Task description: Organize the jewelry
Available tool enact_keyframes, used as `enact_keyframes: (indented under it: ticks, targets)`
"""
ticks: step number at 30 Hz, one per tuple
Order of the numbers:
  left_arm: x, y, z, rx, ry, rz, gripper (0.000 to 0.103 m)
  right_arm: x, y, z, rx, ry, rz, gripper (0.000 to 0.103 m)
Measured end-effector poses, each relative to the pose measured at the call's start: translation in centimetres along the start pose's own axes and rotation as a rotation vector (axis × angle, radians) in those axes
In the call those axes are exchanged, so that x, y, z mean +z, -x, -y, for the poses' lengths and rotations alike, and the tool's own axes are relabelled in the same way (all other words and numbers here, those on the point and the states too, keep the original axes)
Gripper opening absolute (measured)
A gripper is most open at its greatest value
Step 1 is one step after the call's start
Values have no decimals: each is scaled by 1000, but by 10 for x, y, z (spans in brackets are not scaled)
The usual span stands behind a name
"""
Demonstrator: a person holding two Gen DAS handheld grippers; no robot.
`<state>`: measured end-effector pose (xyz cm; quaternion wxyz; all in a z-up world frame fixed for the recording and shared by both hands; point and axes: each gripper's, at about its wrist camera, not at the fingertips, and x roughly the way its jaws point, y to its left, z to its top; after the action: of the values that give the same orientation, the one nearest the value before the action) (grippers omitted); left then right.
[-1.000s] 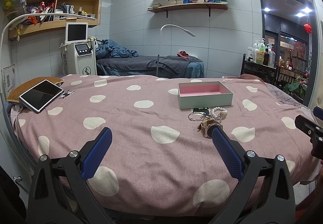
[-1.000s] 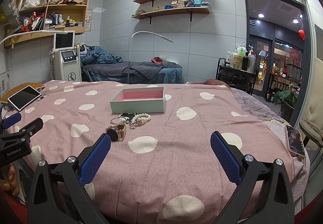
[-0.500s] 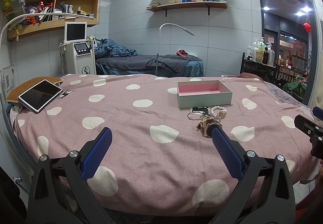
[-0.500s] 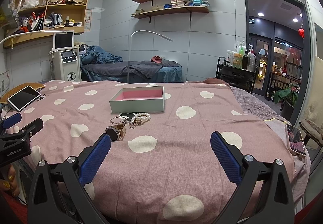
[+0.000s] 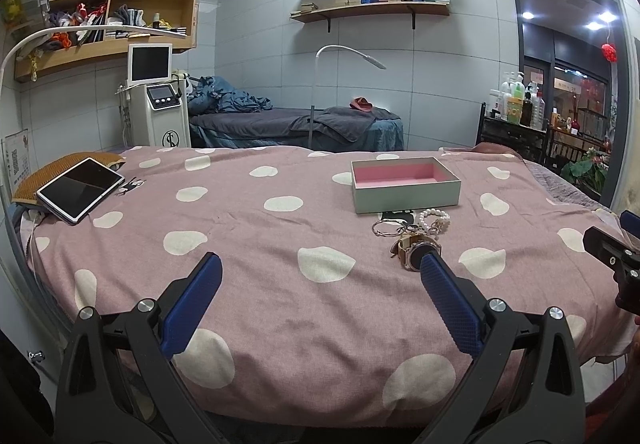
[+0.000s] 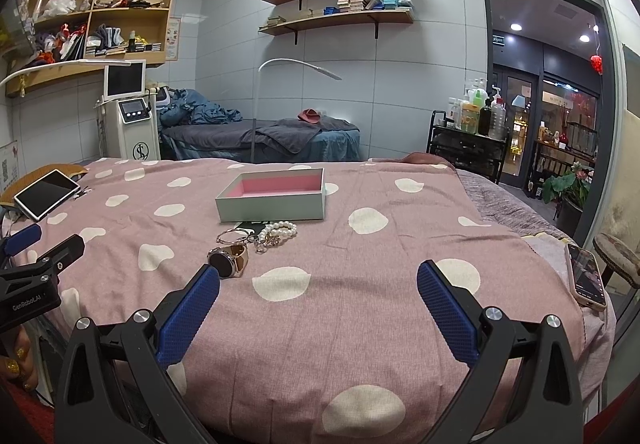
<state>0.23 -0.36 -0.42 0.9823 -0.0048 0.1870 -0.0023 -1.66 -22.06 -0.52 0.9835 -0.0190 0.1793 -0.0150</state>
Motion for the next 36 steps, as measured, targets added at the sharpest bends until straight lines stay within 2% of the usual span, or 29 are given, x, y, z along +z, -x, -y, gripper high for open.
enact_keyframes:
  ticks: [10,15,20,27,36]
  targets:
    - [-1,0,-2,-9,4,-8,98,-5,-5,-2,-1,-2,-6,97]
    - [-4,-8,0,-27,-13,-42,98,-7,-12,-3,-4,-2,-30,97]
    - [-9,-32,4,-75,-55,-124,98,-8,-28,0,13,-5,-92,97]
    - [-11,-74,7,-133,-86,-217,98,-10,-75,4,127,4,-273,97]
    - [-3,-115,22,-270,-74,-296,97,2,-114,3,163,44,-327,97]
